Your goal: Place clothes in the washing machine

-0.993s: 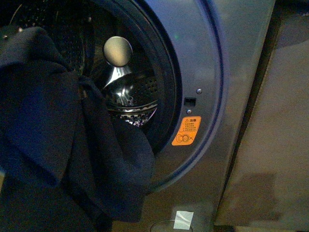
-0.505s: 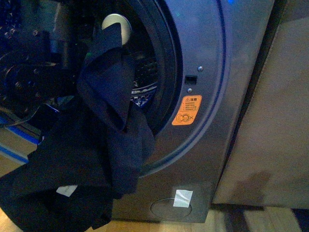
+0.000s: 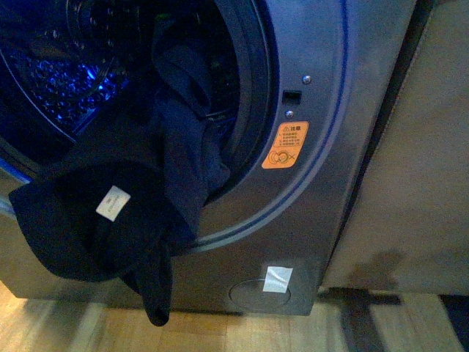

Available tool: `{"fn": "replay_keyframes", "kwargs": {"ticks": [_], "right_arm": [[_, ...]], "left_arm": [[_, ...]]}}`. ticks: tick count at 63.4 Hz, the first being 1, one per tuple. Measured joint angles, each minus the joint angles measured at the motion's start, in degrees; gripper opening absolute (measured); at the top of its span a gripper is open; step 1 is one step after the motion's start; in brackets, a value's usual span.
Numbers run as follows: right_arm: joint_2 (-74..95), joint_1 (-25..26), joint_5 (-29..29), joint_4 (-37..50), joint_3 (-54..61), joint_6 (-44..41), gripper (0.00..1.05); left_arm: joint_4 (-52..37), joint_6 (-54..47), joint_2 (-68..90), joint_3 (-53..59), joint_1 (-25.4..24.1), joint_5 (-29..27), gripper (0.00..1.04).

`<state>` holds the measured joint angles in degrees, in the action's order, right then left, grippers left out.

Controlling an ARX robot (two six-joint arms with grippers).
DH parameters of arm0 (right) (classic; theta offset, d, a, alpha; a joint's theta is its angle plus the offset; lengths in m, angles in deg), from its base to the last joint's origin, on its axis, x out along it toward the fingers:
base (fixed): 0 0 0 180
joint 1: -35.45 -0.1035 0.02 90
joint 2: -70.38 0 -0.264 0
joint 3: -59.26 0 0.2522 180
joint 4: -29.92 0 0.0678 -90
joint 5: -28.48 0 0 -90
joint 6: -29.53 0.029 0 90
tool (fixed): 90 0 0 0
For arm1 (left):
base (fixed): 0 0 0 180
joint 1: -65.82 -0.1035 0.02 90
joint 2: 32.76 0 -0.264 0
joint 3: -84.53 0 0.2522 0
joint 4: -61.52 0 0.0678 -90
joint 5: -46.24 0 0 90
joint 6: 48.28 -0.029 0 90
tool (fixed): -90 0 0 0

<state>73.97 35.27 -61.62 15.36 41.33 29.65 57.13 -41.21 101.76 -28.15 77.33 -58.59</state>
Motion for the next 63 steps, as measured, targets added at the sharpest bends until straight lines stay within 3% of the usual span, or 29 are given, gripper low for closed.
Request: {"fn": "replay_keyframes", "kwargs": {"ticks": [23,43,63], "right_arm": [[-2.71,0.04,0.0,0.59,2.97,0.0,0.02],[-3.34,0.04,-0.02,0.59,3.87,0.0,0.02],[-3.34,0.04,0.0,0.59,3.87,0.0,0.02]], "left_arm": [[0.13,0.07,3.91,-6.95,0.31,-4.37,0.09],[-5.92,-1.57,6.03,-8.46,1.25,-8.7,0.09],[1.05,-5.09,9.31,-8.87,0.87,-8.2,0.09]]}}
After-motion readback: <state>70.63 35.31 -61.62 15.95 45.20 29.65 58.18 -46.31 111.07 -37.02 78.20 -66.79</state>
